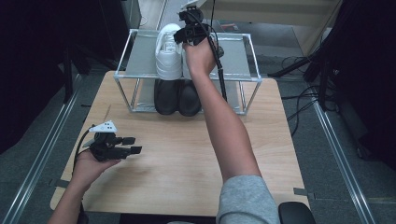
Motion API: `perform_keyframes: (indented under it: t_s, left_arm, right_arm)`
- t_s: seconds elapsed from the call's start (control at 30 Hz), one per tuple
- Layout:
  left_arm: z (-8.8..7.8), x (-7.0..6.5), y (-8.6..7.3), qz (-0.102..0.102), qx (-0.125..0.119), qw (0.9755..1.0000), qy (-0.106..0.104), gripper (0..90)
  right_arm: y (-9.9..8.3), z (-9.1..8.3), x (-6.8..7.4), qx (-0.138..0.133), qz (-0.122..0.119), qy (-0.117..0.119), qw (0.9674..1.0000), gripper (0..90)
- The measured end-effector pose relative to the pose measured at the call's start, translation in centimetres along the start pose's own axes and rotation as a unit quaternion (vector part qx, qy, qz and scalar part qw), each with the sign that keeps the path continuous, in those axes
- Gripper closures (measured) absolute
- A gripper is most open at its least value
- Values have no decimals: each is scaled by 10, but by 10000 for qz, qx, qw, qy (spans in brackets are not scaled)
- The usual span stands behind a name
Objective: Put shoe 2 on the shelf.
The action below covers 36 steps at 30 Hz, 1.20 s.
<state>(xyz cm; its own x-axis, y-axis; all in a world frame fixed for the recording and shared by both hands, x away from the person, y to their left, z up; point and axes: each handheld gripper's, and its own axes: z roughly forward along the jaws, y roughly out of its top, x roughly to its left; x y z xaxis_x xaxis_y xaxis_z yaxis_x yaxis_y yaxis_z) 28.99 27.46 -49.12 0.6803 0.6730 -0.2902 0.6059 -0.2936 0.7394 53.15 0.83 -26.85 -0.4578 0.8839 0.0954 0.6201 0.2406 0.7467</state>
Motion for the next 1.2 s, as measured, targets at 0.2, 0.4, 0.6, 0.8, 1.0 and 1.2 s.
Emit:
perform_keyframes:
  t_s: [0.2, 0.4, 0.6, 0.8, 1.0, 1.2]
  left_arm:
    - [3, 0, 3, 48, 52, 10000, -14, 437]
    - [6, 0, 7, 85, 60, 9999, -27, 437]
    - [10, 1, 10, 98, 118, 9999, -71, 434]
    - [16, 1, 13, 114, 174, 9997, -126, 427]
    - [20, 0, 16, 97, 226, 9995, -174, 425]
    - [25, -1, 19, 124, 265, 9993, -211, 422]
  right_arm:
    - [-5, -15, -7, -177, -112, 267, 9994, 529]
    - [-9, -34, -9, -349, -344, 451, 9978, 520]
    - [-15, -44, -9, -395, -473, 716, 9955, 508]
    - [-23, -57, -4, -450, -633, 948, 9925, 493]
    - [-33, -70, 1, -514, -825, 1160, 9885, 480]
    - [-46, -83, 3, -573, -930, 1361, 9846, 480]
